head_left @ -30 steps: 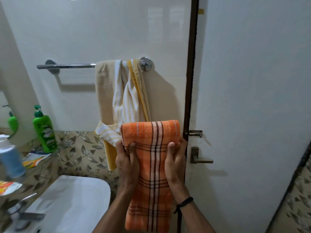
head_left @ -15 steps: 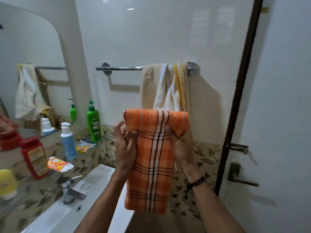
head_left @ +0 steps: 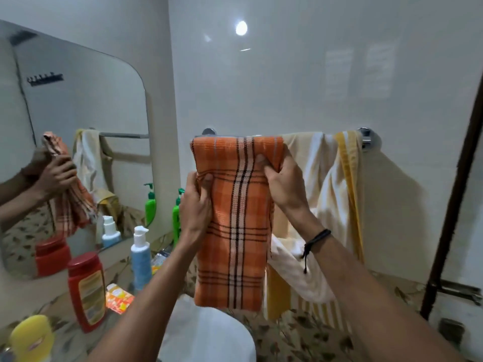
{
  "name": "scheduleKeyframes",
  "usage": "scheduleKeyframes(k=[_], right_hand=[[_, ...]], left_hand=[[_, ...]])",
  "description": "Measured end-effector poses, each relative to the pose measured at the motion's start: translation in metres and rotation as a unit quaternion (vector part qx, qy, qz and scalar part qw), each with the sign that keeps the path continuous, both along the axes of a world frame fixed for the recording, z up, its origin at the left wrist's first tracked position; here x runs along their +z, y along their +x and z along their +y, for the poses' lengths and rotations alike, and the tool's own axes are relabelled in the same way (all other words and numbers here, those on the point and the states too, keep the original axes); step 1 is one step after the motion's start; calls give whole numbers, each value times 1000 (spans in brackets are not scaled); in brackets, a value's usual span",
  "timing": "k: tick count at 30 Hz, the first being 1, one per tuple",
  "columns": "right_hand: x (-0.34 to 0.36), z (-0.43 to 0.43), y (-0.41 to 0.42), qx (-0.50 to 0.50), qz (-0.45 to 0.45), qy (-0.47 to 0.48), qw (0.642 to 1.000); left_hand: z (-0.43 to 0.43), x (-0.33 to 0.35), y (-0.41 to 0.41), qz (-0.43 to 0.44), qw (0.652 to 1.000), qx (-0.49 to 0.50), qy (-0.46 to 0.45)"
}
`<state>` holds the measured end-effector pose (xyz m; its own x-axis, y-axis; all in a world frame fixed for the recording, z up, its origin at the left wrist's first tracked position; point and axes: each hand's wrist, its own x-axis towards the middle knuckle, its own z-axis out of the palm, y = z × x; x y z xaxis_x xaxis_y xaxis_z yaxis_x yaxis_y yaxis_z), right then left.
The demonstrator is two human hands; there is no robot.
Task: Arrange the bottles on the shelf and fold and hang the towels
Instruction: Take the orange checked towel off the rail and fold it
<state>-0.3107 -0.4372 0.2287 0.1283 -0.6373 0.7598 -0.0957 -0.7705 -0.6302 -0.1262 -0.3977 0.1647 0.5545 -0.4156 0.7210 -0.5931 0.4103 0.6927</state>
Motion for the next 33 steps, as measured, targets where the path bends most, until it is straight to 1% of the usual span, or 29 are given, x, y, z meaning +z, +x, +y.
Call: scheduleKeyframes(k=[2, 5, 10, 13, 16, 19, 22, 23, 25, 27, 29, 31, 32, 33], right_hand=[[24, -14, 8, -5, 24, -12, 1000], [62, -38, 22, -42, 60, -33, 997], [123, -79, 46, -95, 103, -76, 987], [149, -104, 55, -135, 134, -88, 978], [160, -130, 65, -181, 167, -80, 966], [154, -151, 69, -207, 207, -80, 953], [143, -163, 69, -227, 259, -97, 934], [141, -165, 69, -234, 276, -107, 926], [138, -168, 69, -252, 304, -132, 909], [136, -166, 69, -293, 327, -172, 882], [133, -164, 72, -354, 349, -219, 840], [132, -162, 77, -382, 367, -268, 805], [132, -161, 79, -379, 381, -287, 793], [133, -159, 80, -366, 394, -294, 790]], left_hand=[[-17, 26, 20, -14, 1000, -5, 14], [-43, 69, 48, -37, 999, -14, 30], [-84, 135, 75, -51, 997, 7, 55], [-108, 162, 81, -79, 993, 48, 74], [-134, 174, 84, -96, 987, 71, 108], [-157, 168, 86, -102, 982, 83, 132], [-169, 157, 86, -105, 989, 65, 87], [-171, 157, 86, -132, 987, 70, 66], [-174, 160, 86, -235, 968, 85, 38], [-172, 165, 88, -357, 929, 93, 23], [-172, 170, 94, -455, 885, 95, 11], [-170, 172, 99, -497, 864, 78, 28], [-168, 173, 100, -503, 860, 72, 55], [-165, 174, 101, -505, 855, 74, 94]])
